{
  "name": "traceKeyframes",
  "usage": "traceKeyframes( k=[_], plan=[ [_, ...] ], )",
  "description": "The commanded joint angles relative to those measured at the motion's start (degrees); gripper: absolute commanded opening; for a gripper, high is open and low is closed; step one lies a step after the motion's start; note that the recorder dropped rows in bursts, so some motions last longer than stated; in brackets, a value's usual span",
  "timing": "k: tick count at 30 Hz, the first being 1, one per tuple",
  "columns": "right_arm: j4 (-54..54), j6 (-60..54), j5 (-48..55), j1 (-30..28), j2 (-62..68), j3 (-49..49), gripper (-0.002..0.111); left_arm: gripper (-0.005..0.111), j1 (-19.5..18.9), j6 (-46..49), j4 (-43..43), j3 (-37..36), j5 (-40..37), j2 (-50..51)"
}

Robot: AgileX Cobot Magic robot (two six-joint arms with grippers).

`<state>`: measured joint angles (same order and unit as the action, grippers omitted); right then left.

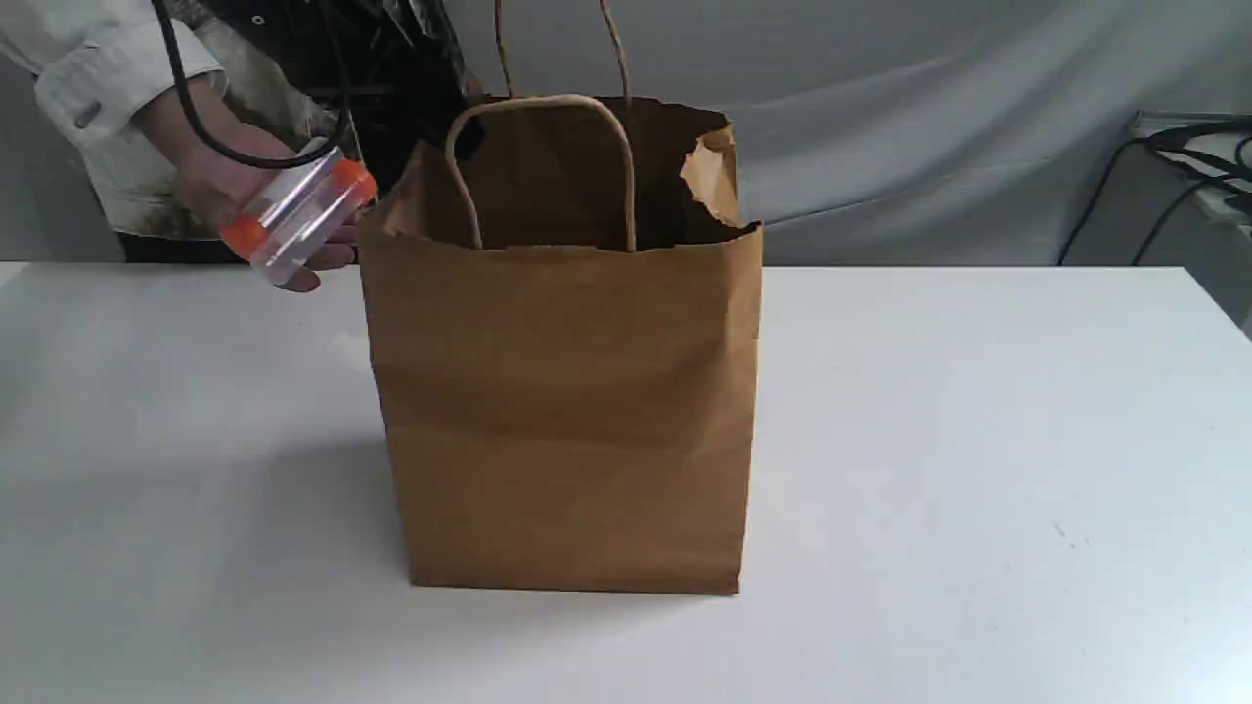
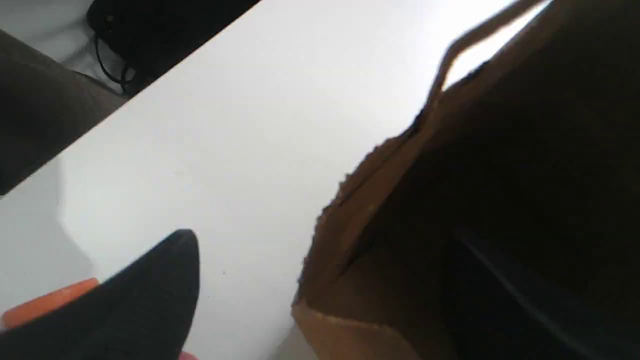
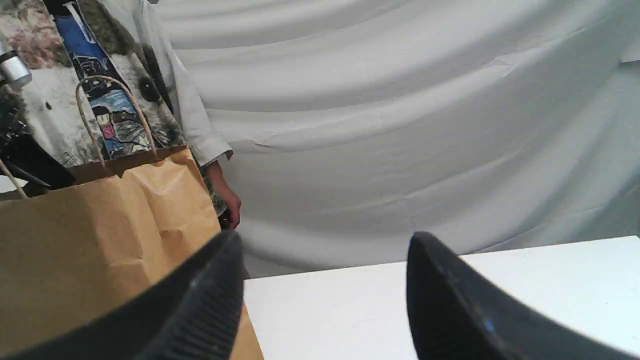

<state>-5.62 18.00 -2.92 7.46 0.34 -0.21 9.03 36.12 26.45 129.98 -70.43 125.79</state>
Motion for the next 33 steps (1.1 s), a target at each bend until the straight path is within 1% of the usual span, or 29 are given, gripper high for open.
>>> traceKeyframes(
  k=[1,3,6,8,9,12,13,14,17,20,23,27,30,33],
  plan=[
    [0.0,-0.5,0.4,0.2,-0.3,0.2,0.049,0.068,0.2,-1.3,2.2,-0.4,0.5,0.8],
    [0.0,-0.4,0.4,0.2,-0.3,0.2,0.049,0.068,0.2,-1.3,3.6,-0.4,0.5,1.4],
    [0.0,-0.4,0.4,0.2,-0.3,0.2,0.049,0.066,0.2,-4.1,3.0,-0.4,0.5,2.5],
    [0.1,0.1,-0.5,0.2,-0.3,0.2,0.049,0.063,0.2,-7.1,2.5,-0.4,0.5,2.8],
    [0.3,0.5,-1.1,0.2,-0.3,0.2,0.049,0.058,0.2,-8.2,2.3,-0.4,0.5,3.0],
    [0.9,0.5,-2.9,0.2,-0.3,0.2,0.049,0.039,0.2,-9.1,3.0,-0.4,0.5,3.0],
    [0.9,0.5,-3.0,0.2,-0.3,0.2,0.049,0.028,0.2,-9.1,3.3,-0.4,0.5,2.6],
    [0.9,0.5,-3.0,0.2,-0.3,0.2,0.049,0.02,0.2,-9.1,3.3,-0.4,0.5,2.3],
    [0.9,1.4,-3.0,0.2,-0.3,0.2,0.049,-0.001,0.2,-9.1,1.0,-0.4,0.5,0.8],
    [0.9,5.1,-4.2,0.2,-0.3,0.2,0.049,0.0,0.2,-9.6,-3.0,-0.4,0.5,-0.9],
    [0.9,8.7,-8.9,0.2,-0.3,0.2,0.049,0.0,0.2,-14.0,-4.7,-0.4,0.5,-1.9],
    [-0.2,13.3,-16.3,0.2,-0.3,0.2,0.05,0.0,0.2,-15.3,-2.3,-0.4,0.5,-2.0],
    [-2.1,17.8,-15.5,0.2,-0.3,0.2,0.051,0.0,0.3,-15.1,0.7,-0.4,0.5,-1.7],
    [-9.1,23.6,-15.2,0.2,-0.3,-0.3,0.051,0.0,0.9,-15.1,-1.2,-0.4,0.5,-1.6]
  ],
)
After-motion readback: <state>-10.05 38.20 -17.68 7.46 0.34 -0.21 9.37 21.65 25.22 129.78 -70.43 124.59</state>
